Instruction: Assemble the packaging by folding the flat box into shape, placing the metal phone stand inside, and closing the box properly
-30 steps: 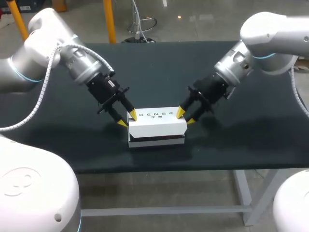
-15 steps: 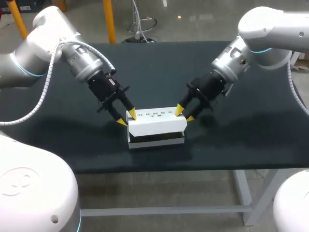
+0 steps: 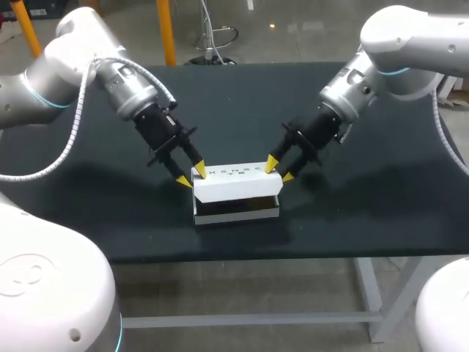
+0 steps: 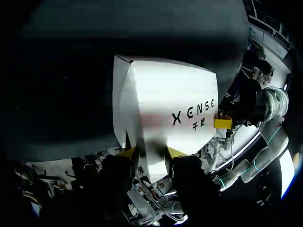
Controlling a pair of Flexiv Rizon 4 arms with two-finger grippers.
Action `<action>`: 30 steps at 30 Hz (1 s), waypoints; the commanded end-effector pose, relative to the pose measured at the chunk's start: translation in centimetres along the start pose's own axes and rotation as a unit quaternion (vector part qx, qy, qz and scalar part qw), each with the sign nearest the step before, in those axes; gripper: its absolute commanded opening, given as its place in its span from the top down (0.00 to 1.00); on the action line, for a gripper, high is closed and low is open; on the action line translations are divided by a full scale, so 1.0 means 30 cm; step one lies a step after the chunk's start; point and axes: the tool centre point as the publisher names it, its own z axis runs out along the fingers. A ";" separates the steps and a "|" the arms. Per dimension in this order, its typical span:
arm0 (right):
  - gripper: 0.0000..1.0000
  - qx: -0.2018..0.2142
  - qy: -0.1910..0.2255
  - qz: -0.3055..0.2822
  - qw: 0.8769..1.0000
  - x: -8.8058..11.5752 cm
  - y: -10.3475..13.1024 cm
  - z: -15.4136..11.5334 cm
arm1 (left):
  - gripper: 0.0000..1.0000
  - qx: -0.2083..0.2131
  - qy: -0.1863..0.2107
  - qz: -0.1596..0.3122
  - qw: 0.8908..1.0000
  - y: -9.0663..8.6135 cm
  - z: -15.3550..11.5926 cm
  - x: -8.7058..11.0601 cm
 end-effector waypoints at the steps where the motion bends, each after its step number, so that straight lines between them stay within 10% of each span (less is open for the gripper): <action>1: 0.58 0.027 0.001 0.000 1.000 0.020 0.014 0.004 | 0.61 -0.022 -0.009 0.000 1.000 -0.017 0.000 0.026; 30: 0.58 0.055 0.007 0.006 0.998 0.050 0.017 -0.010 | 0.63 -0.057 -0.003 -0.030 0.998 -0.044 -0.053 0.028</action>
